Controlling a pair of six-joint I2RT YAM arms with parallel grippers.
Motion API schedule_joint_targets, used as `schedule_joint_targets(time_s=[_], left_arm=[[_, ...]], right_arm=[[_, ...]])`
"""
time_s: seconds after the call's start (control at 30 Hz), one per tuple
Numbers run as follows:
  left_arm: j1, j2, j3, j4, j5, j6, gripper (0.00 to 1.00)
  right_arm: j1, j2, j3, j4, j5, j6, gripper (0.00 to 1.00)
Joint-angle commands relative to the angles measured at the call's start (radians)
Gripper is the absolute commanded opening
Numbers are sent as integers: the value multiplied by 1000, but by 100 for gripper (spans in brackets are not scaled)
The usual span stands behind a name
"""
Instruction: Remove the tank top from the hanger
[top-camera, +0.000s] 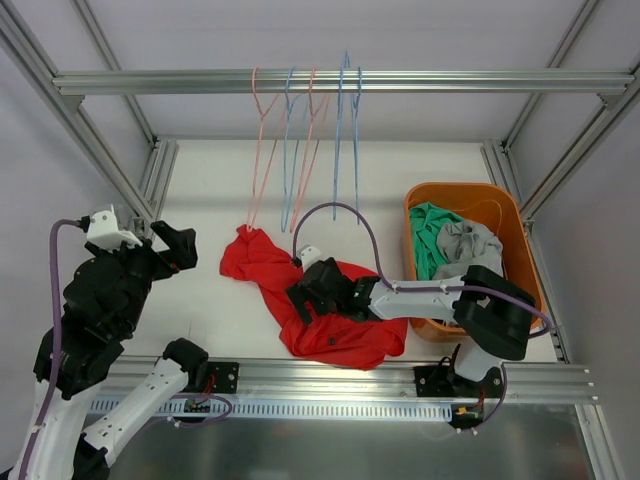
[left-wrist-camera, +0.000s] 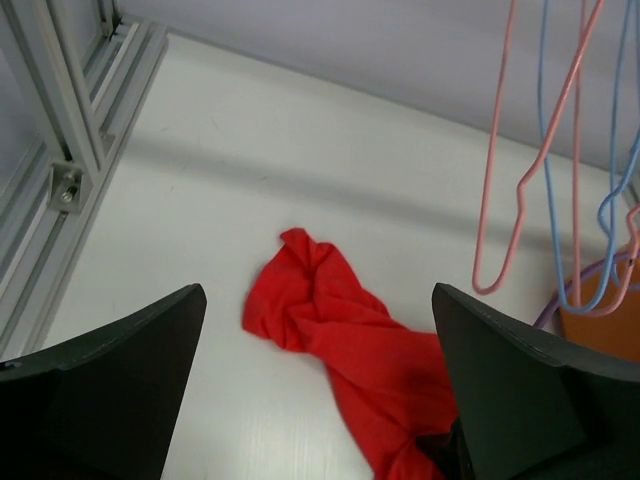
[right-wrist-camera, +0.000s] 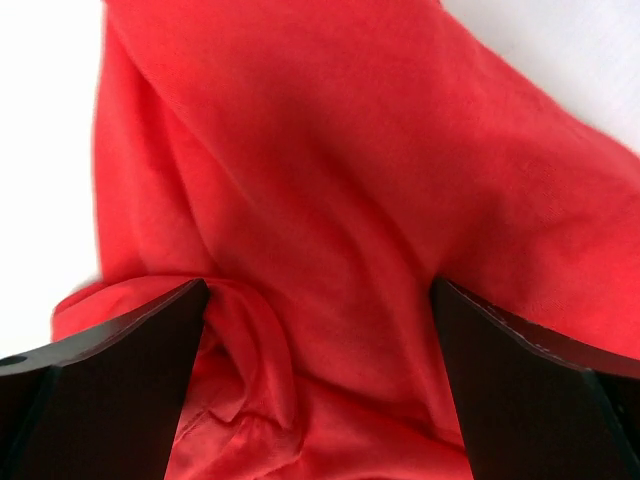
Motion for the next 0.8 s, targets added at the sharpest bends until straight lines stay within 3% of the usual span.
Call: schedule_joint_targets(time_s=[0.0, 0.03, 0.17, 0.2, 0.23, 0.27, 0.33, 0.37, 0.63, 0.77], left_arm=[[-7, -20, -12, -126, -12, 9, 99], [-7, -29, -33, -126, -17, 35, 99], [-7, -98, -122, -125, -58, 81, 99], [-7, -117, -151, -122, -75, 74, 99], [-7, -132, -208, -119, -116, 65, 99], [-8, -161, -234, -116, -139, 51, 99], [-8, -190, -253, -113, -115, 15, 99], [-9, -213, -256, -99, -122, 19, 99], [-9, -224, -268, -88, -121, 15, 99], [-7, -217, -275, -76, -55, 23, 99]], right_arm=[[2, 36, -3, 73, 68, 61, 99], [11, 42, -12, 89, 80, 63, 99], [91, 53, -32, 123, 194, 8, 70], [100, 53, -32, 133, 191, -3, 52], [117, 52, -41, 171, 173, -18, 45], [122, 47, -51, 196, 151, -41, 29], [134, 7, -78, 275, 110, -51, 15], [136, -12, -116, 303, 94, -57, 0], [148, -365, -204, 370, 2, -95, 0], [151, -549, -224, 368, -39, -118, 0]])
